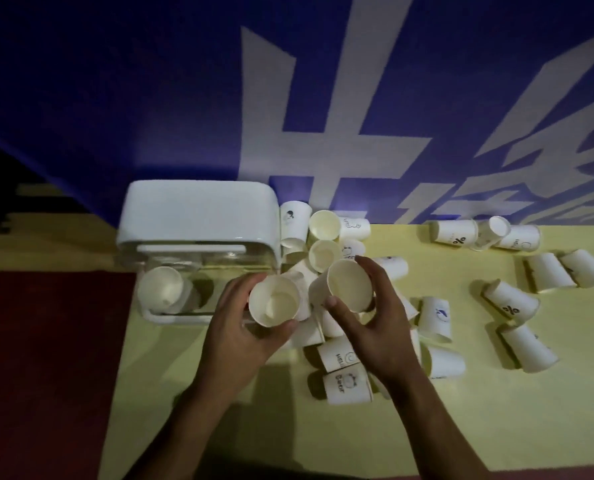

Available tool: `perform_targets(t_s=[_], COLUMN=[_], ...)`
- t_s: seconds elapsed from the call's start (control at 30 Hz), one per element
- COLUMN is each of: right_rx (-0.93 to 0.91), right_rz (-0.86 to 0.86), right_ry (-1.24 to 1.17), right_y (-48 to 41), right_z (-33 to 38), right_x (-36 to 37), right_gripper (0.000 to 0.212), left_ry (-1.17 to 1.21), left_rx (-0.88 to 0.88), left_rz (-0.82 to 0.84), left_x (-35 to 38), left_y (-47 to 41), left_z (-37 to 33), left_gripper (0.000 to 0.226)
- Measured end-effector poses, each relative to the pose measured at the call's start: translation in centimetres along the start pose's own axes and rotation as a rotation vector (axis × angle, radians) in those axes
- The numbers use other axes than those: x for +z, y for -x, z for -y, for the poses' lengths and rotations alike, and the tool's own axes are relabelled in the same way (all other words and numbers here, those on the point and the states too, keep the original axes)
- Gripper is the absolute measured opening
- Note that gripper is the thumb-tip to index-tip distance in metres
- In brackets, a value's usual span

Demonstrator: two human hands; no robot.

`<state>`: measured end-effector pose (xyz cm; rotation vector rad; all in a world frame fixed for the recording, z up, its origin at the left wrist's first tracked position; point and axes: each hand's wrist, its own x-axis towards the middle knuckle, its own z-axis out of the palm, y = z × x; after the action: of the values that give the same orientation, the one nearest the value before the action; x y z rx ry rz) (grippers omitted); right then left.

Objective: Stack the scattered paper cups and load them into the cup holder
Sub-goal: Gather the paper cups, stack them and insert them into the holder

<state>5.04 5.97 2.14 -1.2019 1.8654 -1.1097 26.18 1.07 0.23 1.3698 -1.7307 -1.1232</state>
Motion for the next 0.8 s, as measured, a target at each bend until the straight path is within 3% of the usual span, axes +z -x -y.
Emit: perform_targets(t_s=[0.17, 0.37, 0.8], right_rx=[0.01, 0.028, 0.035], right_rz=[0.011, -0.01, -0.074], right_ry=[0.007, 0.019, 0.095], right_y=[0.8, 1.0, 2.0], right_z=[1.5, 2.4, 2.0], right_x=[5.2, 7.8, 10.1], right_gripper=[0.072, 0.063, 0.07], left_ry=[-0.092, -0.161, -0.506], left_rx=[-0.007, -0.002, -0.227], left_rz=[-0.114, -0.093, 0.241], left_x=[-3.7, -4.7, -3.0], left_y=[0.6, -0.9, -4.0], left_z=[3.8, 6.3, 10.4], left_gripper=[0.072, 0.071, 0.079])
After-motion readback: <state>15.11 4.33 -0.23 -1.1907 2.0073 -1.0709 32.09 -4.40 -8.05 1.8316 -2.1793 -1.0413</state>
